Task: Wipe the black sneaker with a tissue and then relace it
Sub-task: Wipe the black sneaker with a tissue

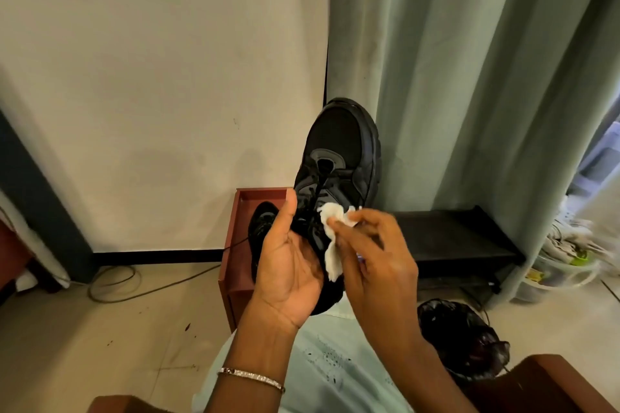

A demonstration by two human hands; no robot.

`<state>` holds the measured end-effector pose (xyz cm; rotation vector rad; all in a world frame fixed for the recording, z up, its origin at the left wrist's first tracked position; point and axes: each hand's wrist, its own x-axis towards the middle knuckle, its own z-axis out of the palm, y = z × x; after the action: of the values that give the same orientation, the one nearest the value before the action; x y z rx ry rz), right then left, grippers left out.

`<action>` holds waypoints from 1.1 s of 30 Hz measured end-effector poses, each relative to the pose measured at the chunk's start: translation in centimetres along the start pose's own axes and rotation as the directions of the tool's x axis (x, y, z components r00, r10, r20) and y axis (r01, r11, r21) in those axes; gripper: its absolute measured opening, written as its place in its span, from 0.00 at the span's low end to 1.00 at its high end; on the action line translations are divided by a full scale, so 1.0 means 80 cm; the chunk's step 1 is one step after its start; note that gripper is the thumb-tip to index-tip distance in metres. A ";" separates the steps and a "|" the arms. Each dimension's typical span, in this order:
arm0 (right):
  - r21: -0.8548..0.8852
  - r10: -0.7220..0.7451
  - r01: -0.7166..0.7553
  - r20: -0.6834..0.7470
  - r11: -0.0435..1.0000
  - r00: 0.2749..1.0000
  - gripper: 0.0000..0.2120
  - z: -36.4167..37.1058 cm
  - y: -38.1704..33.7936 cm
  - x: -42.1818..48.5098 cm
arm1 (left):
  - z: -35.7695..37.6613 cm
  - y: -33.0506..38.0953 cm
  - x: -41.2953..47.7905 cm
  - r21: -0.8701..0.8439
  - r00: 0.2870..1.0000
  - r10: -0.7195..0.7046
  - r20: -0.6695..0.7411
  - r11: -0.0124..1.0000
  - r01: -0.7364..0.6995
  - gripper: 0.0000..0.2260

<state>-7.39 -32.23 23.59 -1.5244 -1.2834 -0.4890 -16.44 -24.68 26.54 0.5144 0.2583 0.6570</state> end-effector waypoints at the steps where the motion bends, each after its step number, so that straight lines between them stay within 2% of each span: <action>1: -0.017 0.013 -0.013 -0.022 1.000 1.000 0.10 -0.002 0.002 0.009 | 0.002 -0.004 -0.004 -0.003 1.000 0.003 0.005 1.000 -0.003 0.25; 5: -0.064 -0.004 -0.001 -0.077 0.998 0.997 0.09 -0.008 0.007 0.028 | 0.006 -0.016 -0.016 -0.031 1.000 -0.006 0.003 0.999 0.006 0.25; 9: -0.036 -0.087 0.087 -0.017 0.996 0.996 0.10 -0.010 -0.014 -0.020 | 0.000 -0.015 -0.017 -0.063 0.999 -0.039 -0.018 0.997 0.038 0.25; 13: -0.031 -0.123 0.124 0.023 0.992 0.992 0.11 -0.008 -0.023 -0.061 | -0.009 -0.016 -0.013 -0.036 0.985 -0.157 -0.070 0.987 0.155 0.23; 15: -0.042 -0.132 0.133 0.014 0.990 0.991 0.09 -0.008 -0.019 -0.052 | -0.009 -0.018 -0.014 -0.107 0.981 -0.179 -0.071 0.979 0.171 0.23; 17: -0.058 -0.100 0.098 -0.032 0.993 0.994 0.10 -0.009 -0.014 -0.030 | -0.006 -0.021 -0.020 -0.132 0.986 -0.161 -0.034 0.979 0.156 0.27; 20: -0.081 -0.045 0.037 -0.101 0.996 0.994 0.10 -0.008 -0.010 -0.010 | -0.007 -0.029 -0.025 -0.126 0.993 -0.121 0.004 0.985 0.120 0.24; 24: -0.068 -0.156 0.156 -0.002 0.985 0.988 0.18 -0.007 -0.020 -0.043 | -0.012 -0.026 -0.023 -0.112 0.989 -0.142 -0.043 0.984 0.137 0.25; 28: -0.103 -0.214 0.220 0.069 0.970 0.974 0.20 -0.008 -0.016 -0.073 | -0.015 -0.024 -0.019 -0.131 0.982 -0.172 -0.073 0.978 0.162 0.26; 30: -0.108 -0.228 0.233 0.057 0.967 0.972 0.20 -0.006 -0.013 -0.058 | -0.013 -0.023 -0.020 -0.172 0.976 -0.212 -0.041 0.964 0.202 0.28; 33: -0.129 -0.213 0.206 -0.045 0.970 0.976 0.18 -0.001 -0.010 -0.019 | -0.013 -0.031 -0.023 -0.201 0.993 -0.113 -0.033 0.974 0.104 0.24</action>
<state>-8.59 -33.10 22.76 -1.4712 -1.3976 -0.7564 -16.98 -27.15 24.44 0.2921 0.2576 0.5811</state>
